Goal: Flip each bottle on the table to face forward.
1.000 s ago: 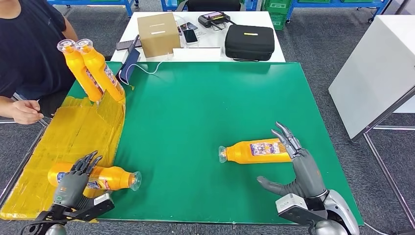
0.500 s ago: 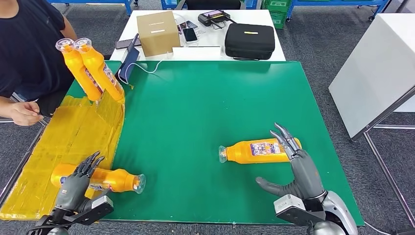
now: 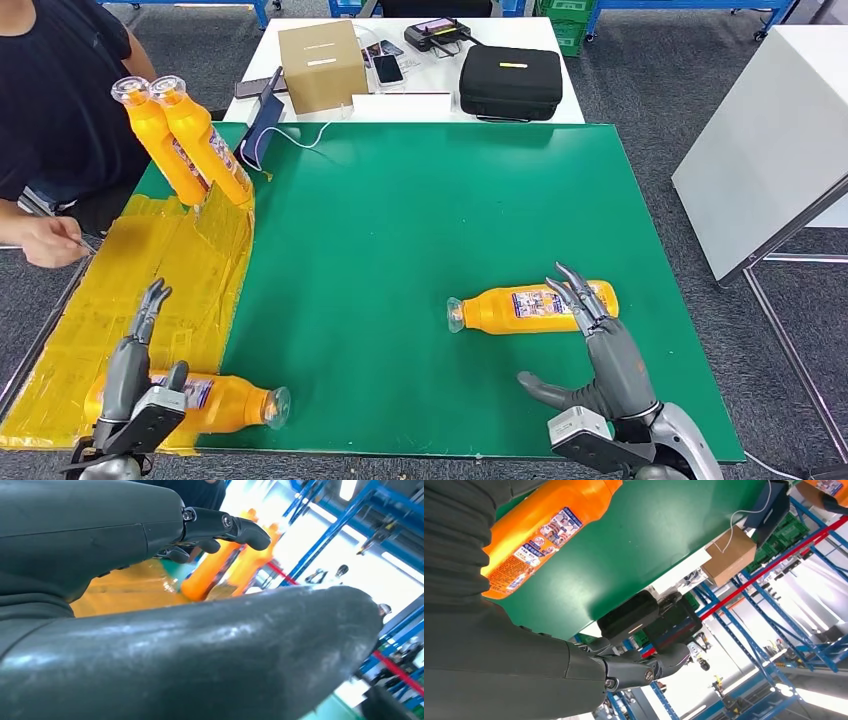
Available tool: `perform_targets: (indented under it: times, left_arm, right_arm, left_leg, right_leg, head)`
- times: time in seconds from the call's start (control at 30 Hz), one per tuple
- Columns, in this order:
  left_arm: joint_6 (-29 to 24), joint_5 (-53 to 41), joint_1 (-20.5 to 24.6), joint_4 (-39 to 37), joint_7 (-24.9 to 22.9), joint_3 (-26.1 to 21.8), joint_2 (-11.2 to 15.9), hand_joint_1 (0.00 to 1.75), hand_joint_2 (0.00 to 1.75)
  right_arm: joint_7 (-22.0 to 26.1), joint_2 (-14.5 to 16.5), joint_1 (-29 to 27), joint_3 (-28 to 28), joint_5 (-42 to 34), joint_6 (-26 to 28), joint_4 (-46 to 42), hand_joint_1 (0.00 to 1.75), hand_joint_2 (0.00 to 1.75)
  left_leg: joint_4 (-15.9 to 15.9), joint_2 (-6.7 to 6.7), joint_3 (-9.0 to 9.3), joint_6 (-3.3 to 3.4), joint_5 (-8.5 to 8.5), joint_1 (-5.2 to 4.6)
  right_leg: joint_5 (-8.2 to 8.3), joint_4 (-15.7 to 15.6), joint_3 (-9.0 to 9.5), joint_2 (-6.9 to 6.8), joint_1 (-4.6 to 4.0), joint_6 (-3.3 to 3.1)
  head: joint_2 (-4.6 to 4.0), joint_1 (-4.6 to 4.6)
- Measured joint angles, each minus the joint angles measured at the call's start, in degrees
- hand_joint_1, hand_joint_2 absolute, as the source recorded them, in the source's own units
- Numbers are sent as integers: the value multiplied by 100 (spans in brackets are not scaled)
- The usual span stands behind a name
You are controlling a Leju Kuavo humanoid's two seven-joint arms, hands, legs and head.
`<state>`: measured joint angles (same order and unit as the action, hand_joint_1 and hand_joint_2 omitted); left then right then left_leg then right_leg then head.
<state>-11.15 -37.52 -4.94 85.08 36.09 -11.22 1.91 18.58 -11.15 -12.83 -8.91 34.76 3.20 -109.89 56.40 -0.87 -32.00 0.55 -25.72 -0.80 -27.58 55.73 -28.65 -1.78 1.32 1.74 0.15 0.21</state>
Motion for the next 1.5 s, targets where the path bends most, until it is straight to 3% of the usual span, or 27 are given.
perform_targets:
  times: [0.47, 0.83, 1.03, 1.27, 1.5]
  left_arm:
    - [1090, 1284, -181, 1133, 185, -269, -538, 0, 0]
    - [1184, 1393, -249, 1426, 194, -286, -653, 0, 0]
    - [1597, 2114, -344, 1746, 235, -446, -701, 0, 0]
    - [2223, 2556, -418, 2169, 238, -749, -765, 0, 0]
    - [2390, 2638, -217, 2127, 225, -696, -792, 0, 0]
  right_arm:
    - [-122, 75, -200, -30, 234, 107, -108, 0, 175]
    - [-131, 59, -279, -26, 245, 128, -143, 0, 175]
    - [-194, 30, -426, 91, 294, 149, -231, 0, 175]
    - [-715, -251, -662, 498, 1066, -26, -301, 0, 175]
    - [-1248, -693, -357, 695, 1754, -478, 335, 0, 175]
  left_leg:
    - [2, 1, -7, 0, 0, 0]
    - [2, 1, -7, 0, 0, 0]
    - [2, 1, -12, 0, 0, 0]
    - [4, 1, -21, 1, -1, 0]
    - [13, 1, -23, 7, 4, 0]
  right_leg:
    - [1, 0, -8, 0, 0, 1]
    - [1, 0, -9, 0, 0, 2]
    - [1, 0, -13, 0, 0, 2]
    - [2, -1, -21, 0, 1, 3]
    - [14, -1, -20, 4, 0, 19]
  head:
    - [0, 1]
    - [0, -1]
    - [0, -1]
    - [0, -1]
    - [0, -1]
